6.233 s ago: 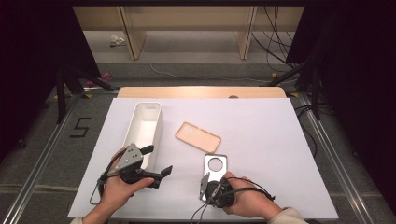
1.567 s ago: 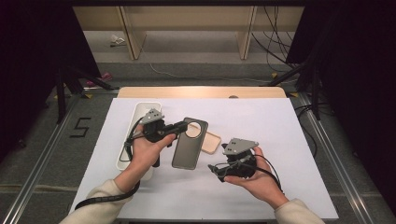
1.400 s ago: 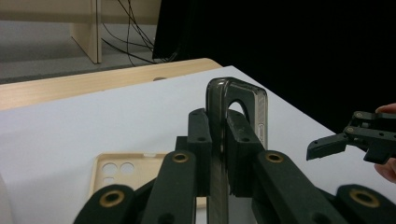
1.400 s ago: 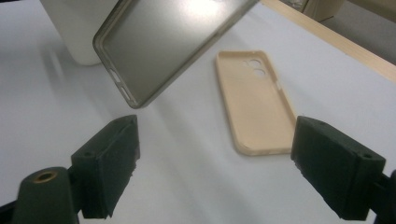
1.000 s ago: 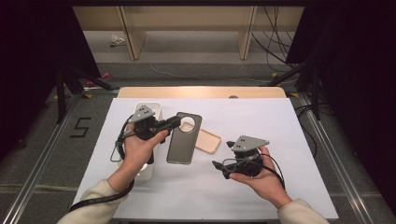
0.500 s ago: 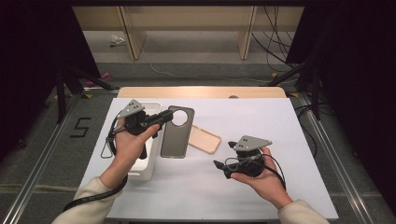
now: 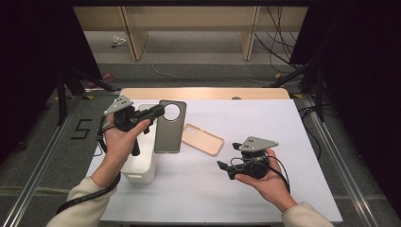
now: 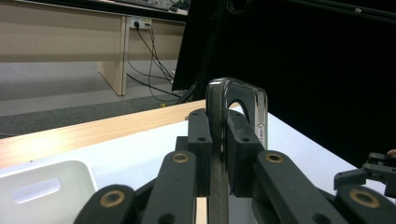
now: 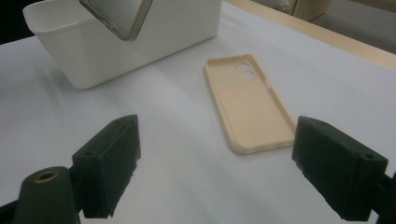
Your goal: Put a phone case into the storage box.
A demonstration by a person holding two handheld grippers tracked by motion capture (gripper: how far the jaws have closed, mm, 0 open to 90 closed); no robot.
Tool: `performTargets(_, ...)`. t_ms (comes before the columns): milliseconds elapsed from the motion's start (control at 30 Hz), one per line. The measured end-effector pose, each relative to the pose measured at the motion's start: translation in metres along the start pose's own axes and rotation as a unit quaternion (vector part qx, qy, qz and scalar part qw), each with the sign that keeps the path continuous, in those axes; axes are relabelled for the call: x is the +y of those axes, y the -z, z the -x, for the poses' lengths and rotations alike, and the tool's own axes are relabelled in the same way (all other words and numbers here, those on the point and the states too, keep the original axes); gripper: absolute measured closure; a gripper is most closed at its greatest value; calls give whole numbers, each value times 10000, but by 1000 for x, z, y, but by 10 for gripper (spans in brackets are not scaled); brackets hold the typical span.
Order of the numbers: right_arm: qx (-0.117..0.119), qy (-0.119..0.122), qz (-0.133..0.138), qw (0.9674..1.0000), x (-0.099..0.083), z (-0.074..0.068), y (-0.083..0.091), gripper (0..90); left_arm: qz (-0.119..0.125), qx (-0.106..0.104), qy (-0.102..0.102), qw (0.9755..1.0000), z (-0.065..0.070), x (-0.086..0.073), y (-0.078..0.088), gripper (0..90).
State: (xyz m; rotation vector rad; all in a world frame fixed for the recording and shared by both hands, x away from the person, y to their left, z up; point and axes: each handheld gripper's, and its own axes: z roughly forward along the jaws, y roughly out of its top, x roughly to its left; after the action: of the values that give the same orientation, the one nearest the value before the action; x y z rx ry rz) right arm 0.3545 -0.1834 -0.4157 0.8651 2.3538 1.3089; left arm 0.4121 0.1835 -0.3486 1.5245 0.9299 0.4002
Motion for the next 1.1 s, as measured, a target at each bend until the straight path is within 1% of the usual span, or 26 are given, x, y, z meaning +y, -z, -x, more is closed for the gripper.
performTargets(333,5,-84,50,10000,0,2,1,161,40,24,28,10000,-11,6,7,816)
performTargets(433,1,-107,55,9999,0,2,1,161,84,42,59,9999,-14,8,9,816)
performTargets(533,5,-115,51,9999,-1,2,0,161,120,88,23,9999,-19,12,13,816)
performTargets(633,0,-118,50,9999,-1,2,0,161,142,87,48,9998,-21,13,15,816)
performTargets(733,4,-141,60,9999,-1,3,1,161,172,84,65,9998,-26,16,18,816)
performTargets(900,7,-197,71,9998,-1,4,0,161,201,149,75,9997,-36,20,23,816)
performTargets(1100,8,-216,64,9997,-1,4,0,160,228,168,81,9996,-41,23,24,816)
